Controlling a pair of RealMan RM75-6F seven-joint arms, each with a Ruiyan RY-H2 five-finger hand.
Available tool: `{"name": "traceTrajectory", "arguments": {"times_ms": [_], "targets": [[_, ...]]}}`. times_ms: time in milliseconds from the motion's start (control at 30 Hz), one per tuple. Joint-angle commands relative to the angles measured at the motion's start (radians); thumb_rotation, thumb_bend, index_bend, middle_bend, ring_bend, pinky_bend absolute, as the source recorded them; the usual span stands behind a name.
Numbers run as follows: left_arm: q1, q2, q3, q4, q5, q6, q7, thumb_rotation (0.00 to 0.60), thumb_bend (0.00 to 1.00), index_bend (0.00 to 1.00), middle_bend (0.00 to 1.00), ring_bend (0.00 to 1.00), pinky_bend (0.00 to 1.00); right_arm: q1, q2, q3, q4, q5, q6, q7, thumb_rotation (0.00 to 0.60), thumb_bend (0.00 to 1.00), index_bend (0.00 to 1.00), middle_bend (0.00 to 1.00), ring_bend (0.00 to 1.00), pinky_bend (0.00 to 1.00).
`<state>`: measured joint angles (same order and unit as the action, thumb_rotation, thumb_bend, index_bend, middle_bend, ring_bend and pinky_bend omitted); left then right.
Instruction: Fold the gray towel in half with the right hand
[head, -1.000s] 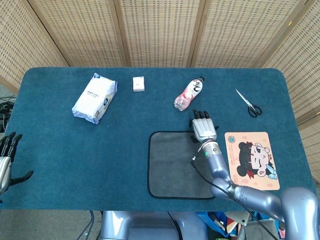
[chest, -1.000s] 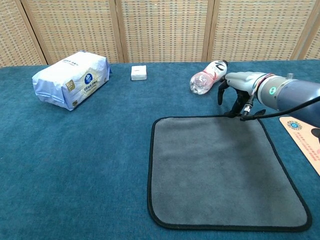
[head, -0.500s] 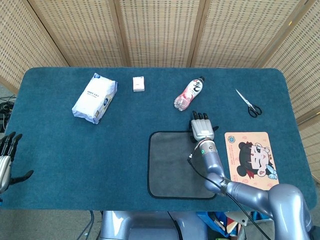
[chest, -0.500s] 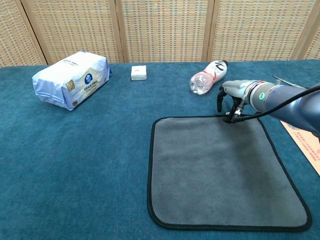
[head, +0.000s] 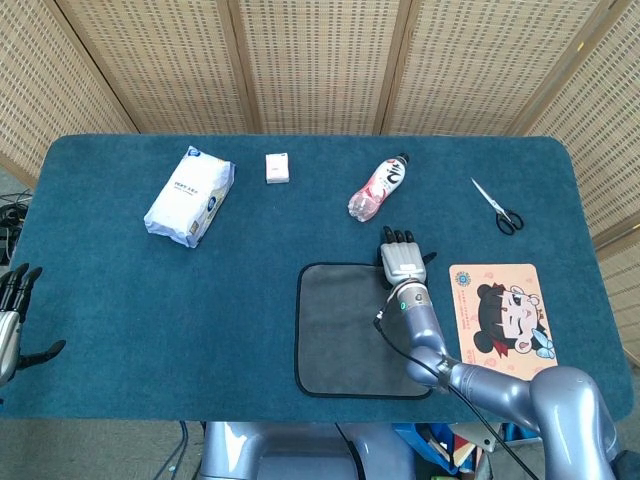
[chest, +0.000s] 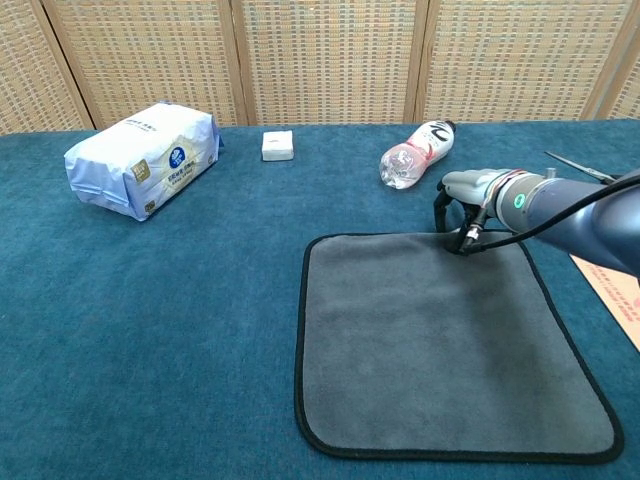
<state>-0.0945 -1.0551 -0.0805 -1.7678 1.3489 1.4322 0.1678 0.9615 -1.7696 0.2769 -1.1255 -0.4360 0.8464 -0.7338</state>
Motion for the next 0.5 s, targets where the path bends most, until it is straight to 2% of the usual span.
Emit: {"name": "traceTrajectory", "arguments": {"times_ms": [33,500], "targets": [[-0.001,0.000,0.000,0.000,-0.002,-0.001,0.001,0.600,0.18,0.00,0.00,0.00,0.00,0.000,0.001,-0.002,-0.002,-0.002,-0.001,0.004,0.600,0.48,0.51,0.00,0.00,0.00],[-0.004,-0.004,0.004,-0.002,-0.003,-0.002,0.011,0.600,0.18,0.00,0.00,0.00,0.00,-0.018,0.033,-0.024,-0.068,-0.069,0.019,0.052,0.600,0.48,0.58,0.00,0.00,0.00]]}}
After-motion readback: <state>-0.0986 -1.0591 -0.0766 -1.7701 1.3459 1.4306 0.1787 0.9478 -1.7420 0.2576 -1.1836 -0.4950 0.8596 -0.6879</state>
